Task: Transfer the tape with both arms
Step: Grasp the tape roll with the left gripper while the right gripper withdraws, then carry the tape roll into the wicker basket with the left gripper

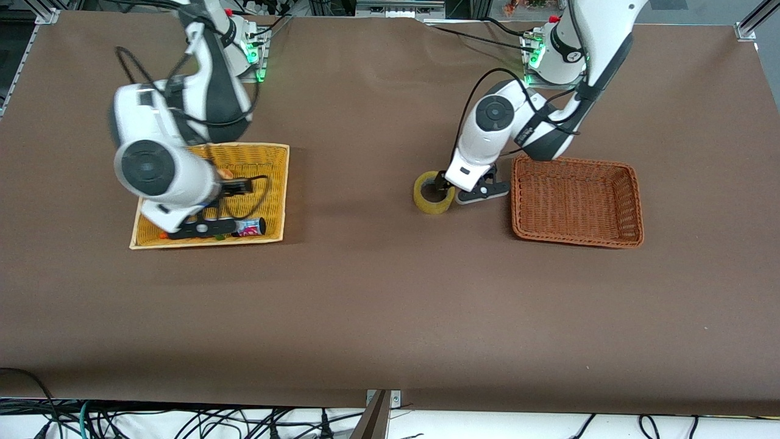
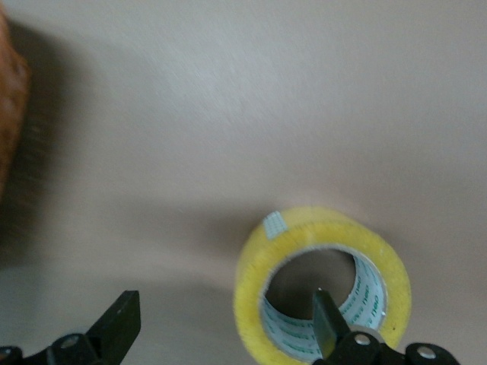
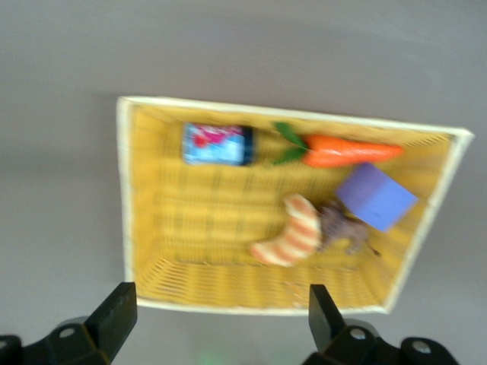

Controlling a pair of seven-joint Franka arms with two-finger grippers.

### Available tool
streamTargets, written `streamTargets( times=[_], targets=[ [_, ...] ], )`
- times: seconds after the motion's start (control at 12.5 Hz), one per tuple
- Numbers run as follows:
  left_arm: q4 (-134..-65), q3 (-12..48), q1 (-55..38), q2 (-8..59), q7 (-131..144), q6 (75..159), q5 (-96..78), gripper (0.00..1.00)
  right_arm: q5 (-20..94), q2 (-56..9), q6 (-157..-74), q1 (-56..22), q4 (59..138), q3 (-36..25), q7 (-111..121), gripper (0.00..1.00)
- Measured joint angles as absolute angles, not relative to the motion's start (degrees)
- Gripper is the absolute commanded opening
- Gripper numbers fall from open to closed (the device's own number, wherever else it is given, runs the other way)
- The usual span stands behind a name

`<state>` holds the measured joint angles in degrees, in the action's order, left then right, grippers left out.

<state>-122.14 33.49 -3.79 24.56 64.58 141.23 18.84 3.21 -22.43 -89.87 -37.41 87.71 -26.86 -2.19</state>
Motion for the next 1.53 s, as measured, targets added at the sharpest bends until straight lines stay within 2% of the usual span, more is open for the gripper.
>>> streamTargets(
  times=[0.16,0.32,0.4,0.48,0.56,0.8,0.88,1.04,1.28,1.53],
  targets=[
    [-122.2,33.5,-5.6,27.3,69.7,142.2,24.7,1.0,3.3,-19.2,-89.0,-35.9,87.7,-28.4,-1.0,1.0],
    [-122.2,33.6,-6.8,29.7,74.5,142.9,30.7,0.99,3.3,-15.5,-89.2,-30.6,87.6,-25.8,-0.8,1.0],
    [-122.2,33.6,-7.1,30.6,76.1,143.0,33.1,0.7,3.3,-13.9,-90.3,-27.7,87.6,-24.4,-0.8,1.0],
    [-122.2,33.6,-7.1,31.3,76.7,143.0,34.6,0.31,3.3,-12.1,-92.1,-24.4,87.7,-22.4,-0.6,1.0],
    [-122.1,33.5,-7.1,31.9,77.1,143.1,35.5,0.0,3.3,-10.0,-92.4,-20.3,87.8,-19.0,-0.4,1.0],
    [-121.2,33.1,-7.0,32.2,77.2,143.3,35.8,0.0,2.3,-2.4,-91.6,-6.4,92.1,-5.0,-0.6,1.0],
    [-120.6,33.0,-6.8,32.2,77.3,143.3,35.7,0.0,1.2,0.2,-91.6,-3.5,94.6,-2.1,-0.9,1.0],
    [-119.8,33.0,-6.3,32.2,77.1,143.4,34.1,0.0,-1.4,3.4,-91.7,-1.9,97.8,-0.1,-1.7,1.0],
    [-118.2,32.9,-4.6,31.5,68.0,142.7,27.0,0.0,-2.2,3.4,-92.6,-1.9,98.2,0.6,-2.1,1.0],
    [-116.7,32.7,1.4,24.8,44.9,133.9,17.8,0.0,-2.2,1.8,-92.9,-1.6,96.8,0.6,-2.2,1.0]
  ],
)
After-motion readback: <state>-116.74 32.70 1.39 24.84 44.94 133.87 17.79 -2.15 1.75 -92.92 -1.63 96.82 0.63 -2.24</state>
